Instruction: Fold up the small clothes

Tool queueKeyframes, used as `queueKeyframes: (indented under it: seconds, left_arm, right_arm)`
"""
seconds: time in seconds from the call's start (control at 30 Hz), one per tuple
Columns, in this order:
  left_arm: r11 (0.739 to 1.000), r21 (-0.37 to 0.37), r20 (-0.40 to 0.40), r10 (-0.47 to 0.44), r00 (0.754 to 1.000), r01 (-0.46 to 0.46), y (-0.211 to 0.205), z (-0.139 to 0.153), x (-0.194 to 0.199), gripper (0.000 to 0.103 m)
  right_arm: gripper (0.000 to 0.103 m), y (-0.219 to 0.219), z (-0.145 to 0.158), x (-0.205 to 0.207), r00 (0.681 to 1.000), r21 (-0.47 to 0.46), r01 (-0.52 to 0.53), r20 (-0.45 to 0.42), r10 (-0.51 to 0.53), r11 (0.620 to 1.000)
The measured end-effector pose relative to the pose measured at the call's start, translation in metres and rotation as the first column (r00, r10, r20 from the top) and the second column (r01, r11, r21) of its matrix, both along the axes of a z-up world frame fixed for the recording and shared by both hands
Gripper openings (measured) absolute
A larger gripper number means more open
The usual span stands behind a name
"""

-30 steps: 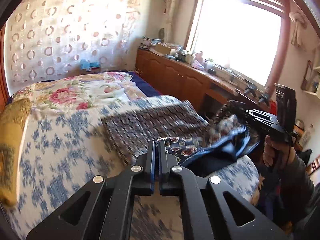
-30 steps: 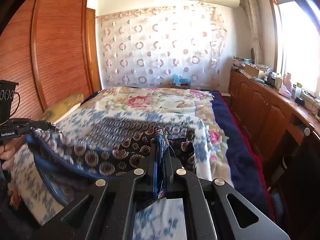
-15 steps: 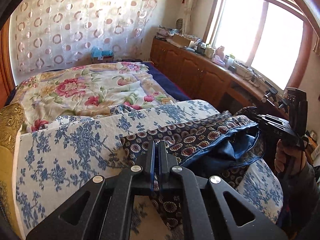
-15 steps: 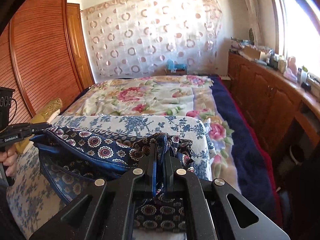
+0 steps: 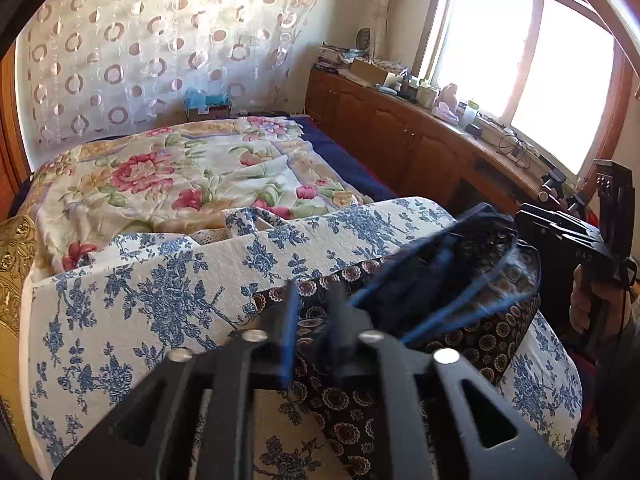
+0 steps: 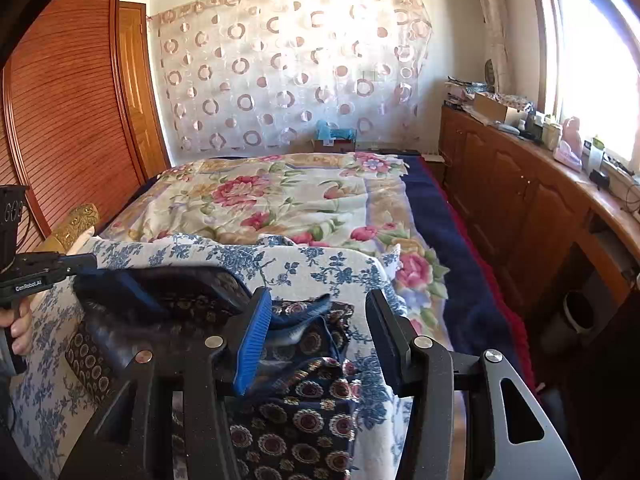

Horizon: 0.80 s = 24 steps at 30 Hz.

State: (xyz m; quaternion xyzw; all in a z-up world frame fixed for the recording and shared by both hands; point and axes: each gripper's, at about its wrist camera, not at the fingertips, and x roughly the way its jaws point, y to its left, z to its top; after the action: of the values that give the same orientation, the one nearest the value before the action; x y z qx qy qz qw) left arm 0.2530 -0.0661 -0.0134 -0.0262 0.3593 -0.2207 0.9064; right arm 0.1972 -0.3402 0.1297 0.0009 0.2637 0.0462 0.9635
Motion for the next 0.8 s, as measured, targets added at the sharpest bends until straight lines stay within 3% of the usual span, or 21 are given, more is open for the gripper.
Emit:
queueKeyframes:
  seconds: [0.03,0.1,0.17,0.47,0.8]
  left_arm:
    - [1.0,0.003,0.015,-0.001,1.0,0.001,0.001,0.003,-0.004,0.034]
    - [1.0,0.012,0.038,0.0,0.999,0.0,0.004,0.007,-0.009,0.069]
    - [1.0,0.017,0.055,-0.006,0.998,0.005,0.006,0.009,-0.014,0.08]
    - [0.998,0.054,-0.008,-0.014,1.0,0.014,0.001,-0.017,-0.008,0.08]
    - [0.993,0.114,-0.075,-0.018,0.997,0.026,-0.011,-0.043,0.0,0.08]
  right_arm:
    - [0.051,0.001,0.001,-0.004,1.0,-0.01,0.004,0.0,-0.004,1.0]
    - [0.051,0.001,0.001,-0.01,1.0,-0.021,-0.001,0.0,0.001,1.0]
    - [0.051,0.002,0.0,-0.019,1.0,-0.024,-0.006,0.0,0.006,1.0]
    - [0.053,0.004,-0.01,-0.027,0.998,-0.053,-0.052,-0.046,0.049,0.997]
    - [0.053,-0.005,0.003,-0.03,0.997,-0.056,-0.06,-0.049,0.057,0.997]
